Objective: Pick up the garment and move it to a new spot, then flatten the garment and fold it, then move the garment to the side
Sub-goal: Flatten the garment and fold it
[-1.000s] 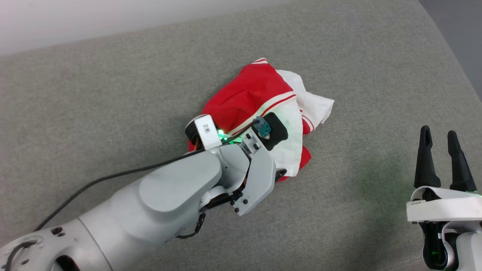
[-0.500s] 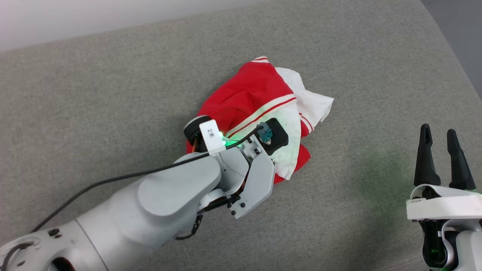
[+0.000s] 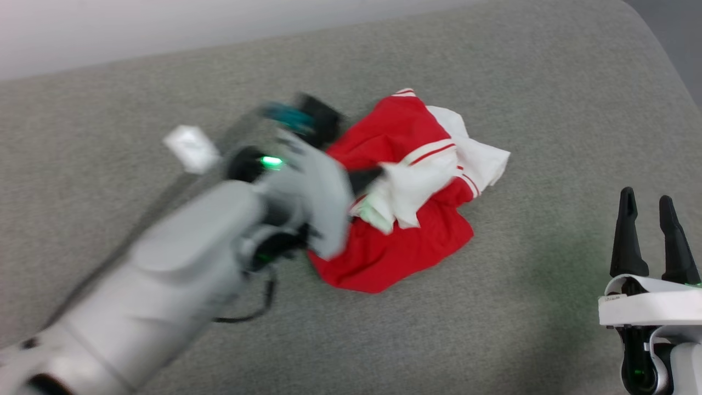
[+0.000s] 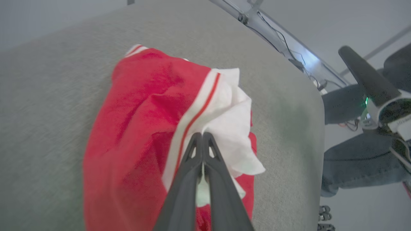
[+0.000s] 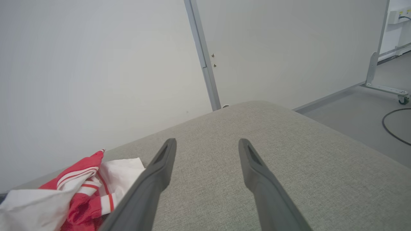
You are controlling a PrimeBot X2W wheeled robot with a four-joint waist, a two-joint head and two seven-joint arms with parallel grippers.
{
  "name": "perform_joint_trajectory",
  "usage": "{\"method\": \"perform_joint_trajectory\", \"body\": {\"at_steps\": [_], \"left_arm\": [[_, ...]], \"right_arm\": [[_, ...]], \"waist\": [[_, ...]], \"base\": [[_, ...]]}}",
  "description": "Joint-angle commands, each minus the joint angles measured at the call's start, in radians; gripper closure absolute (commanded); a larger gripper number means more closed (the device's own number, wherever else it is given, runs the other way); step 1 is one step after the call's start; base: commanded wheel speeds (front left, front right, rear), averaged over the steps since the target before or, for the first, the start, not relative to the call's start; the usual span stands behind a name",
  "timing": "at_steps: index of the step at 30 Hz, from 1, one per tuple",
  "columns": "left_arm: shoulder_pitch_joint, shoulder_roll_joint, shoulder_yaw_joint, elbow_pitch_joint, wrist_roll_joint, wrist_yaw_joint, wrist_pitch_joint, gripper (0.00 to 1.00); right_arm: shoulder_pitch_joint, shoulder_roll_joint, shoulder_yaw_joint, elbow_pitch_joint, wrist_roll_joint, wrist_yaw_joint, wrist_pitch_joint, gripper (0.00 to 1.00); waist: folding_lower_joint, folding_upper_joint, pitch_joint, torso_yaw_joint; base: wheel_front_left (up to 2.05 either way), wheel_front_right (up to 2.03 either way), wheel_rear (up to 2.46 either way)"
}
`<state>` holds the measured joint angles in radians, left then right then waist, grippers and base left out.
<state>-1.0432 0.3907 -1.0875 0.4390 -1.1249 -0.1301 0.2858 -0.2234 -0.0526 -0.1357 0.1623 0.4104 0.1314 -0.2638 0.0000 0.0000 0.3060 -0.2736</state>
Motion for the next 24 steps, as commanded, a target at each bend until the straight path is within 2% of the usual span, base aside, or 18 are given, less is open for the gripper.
{"method": "perform_joint_trajectory", "body": {"at_steps": [1, 7, 12, 18, 24], "left_arm": [[0.026, 0.032, 0.036, 0.003, -0.038, 0.009, -0.015, 1.0], [0.105, 0.163, 0.179, 0.002, -0.179, 0.049, -0.073, 1.0], [0.185, 0.265, 0.266, 0.06, -0.257, 0.091, -0.122, 1.0], [0.267, 0.332, 0.298, 0.141, -0.284, 0.092, -0.164, 1.0], [0.285, 0.346, 0.247, 0.204, -0.224, 0.097, -0.156, 1.0]], "right_arm": [[0.011, -0.001, -0.006, -0.003, -0.007, -0.001, -0.001, 0.0], [0.018, -0.019, -0.005, -0.006, -0.011, -0.001, 0.0, 0.0], [0.018, -0.03, -0.002, -0.009, -0.011, -0.001, -0.001, 0.0], [0.024, -0.048, -0.002, -0.014, -0.006, -0.001, -0.001, 0.0], [0.024, -0.063, 0.003, -0.014, -0.009, -0.001, -0.001, 0.0]], "waist": [[0.0, 0.0, -0.016, 0.024], [0.0, 0.0, -0.03, 0.058], [0.0, 0.0, -0.032, 0.071], [0.0, 0.0, -0.029, 0.078], [0.0, 0.0, -0.029, 0.092]], "base": [[0.0, 0.0, 0.0], [0.0, 0.0, 0.0], [0.0, 0.0, 0.0], [0.0, 0.0, 0.0], [0.0, 0.0, 0.0]]}}
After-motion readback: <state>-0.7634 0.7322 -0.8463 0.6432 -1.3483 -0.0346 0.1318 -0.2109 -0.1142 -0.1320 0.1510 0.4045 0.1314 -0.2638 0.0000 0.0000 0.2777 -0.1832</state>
